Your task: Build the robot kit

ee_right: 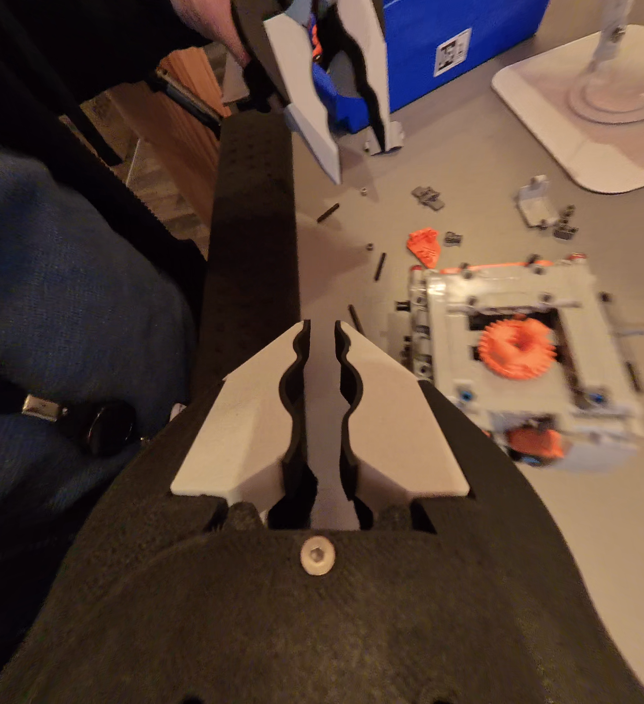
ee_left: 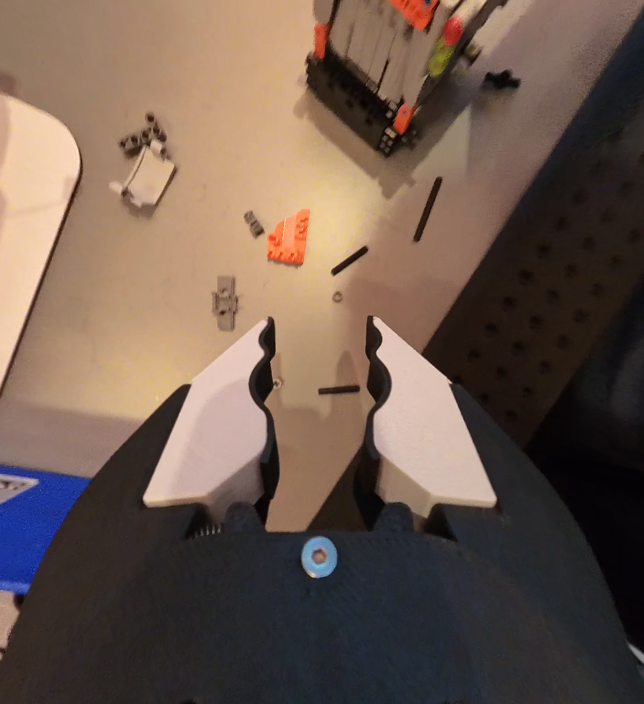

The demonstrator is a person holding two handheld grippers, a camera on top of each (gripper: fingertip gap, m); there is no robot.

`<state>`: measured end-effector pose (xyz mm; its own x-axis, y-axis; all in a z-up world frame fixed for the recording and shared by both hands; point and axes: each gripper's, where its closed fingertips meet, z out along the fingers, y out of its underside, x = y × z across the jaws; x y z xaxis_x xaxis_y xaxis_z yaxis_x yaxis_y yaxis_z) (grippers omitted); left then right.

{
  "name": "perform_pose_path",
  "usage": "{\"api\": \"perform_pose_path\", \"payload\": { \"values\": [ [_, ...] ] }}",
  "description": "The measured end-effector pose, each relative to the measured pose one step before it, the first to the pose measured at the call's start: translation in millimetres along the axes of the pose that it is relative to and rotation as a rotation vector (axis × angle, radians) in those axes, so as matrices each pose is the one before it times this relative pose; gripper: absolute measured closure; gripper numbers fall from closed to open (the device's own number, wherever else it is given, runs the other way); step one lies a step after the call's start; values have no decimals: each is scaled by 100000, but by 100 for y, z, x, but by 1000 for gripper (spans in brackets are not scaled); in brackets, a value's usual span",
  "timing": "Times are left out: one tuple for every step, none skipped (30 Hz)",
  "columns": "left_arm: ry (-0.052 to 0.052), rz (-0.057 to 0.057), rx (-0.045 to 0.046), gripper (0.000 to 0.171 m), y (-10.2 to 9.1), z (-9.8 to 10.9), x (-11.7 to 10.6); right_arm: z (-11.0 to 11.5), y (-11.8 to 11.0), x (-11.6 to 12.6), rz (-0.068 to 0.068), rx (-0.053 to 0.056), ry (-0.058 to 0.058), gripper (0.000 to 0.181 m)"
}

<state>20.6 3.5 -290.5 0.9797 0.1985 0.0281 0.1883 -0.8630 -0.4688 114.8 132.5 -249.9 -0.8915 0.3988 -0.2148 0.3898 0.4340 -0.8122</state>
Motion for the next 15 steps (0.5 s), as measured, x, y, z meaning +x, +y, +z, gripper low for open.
{"api": "perform_pose_path", "payload": {
  "values": [
    [-4313,-1761,-996,128,627,173,-429,952,229,-560,-163,-1207,-350,170],
    [-2827,-1981,423,130,369,109,-297,811,185,-17,183,-982,2850,170],
    [637,-2348,1740,130,81,119,144,657,112,-21,-181,-354,2940,170],
    [-142,-1620,1587,131,-27,116,-41,514,151,-462,-52,-263,70,170],
    [-1924,-573,683,132,-2,118,-422,330,247,42,1119,-468,2640,167],
    [-623,218,1373,135,-220,170,-356,103,362,552,1856,-448,5340,167],
    [2212,118,1637,135,-458,285,38,-24,511,448,2687,-349,3872,169],
    [858,728,1200,135,-556,345,-120,-132,613,354,3953,-335,2505,168],
    [248,1865,691,135,-526,367,-165,-265,662,581,4084,-144,3662,167],
    [971,2440,422,135,-449,340,-61,-358,815,611,3028,-636,3970,166],
    [1140,1987,767,135,-468,228,-43,-328,1095,478,2533,-2476,3207,166],
    [819,1330,1401,135,-518,95,-71,-292,1263,685,2611,-3427,4795,164],
    [901,672,1432,136,-445,24,0,-209,1234,588,2093,-3116,4508,163],
    [2056,626,920,136,-275,54,278,-199,1064,402,2060,-2106,3603,161],
    [2214,1207,563,136,-115,91,440,-182,750,345,2842,-623,3286,161]
  ]
}}
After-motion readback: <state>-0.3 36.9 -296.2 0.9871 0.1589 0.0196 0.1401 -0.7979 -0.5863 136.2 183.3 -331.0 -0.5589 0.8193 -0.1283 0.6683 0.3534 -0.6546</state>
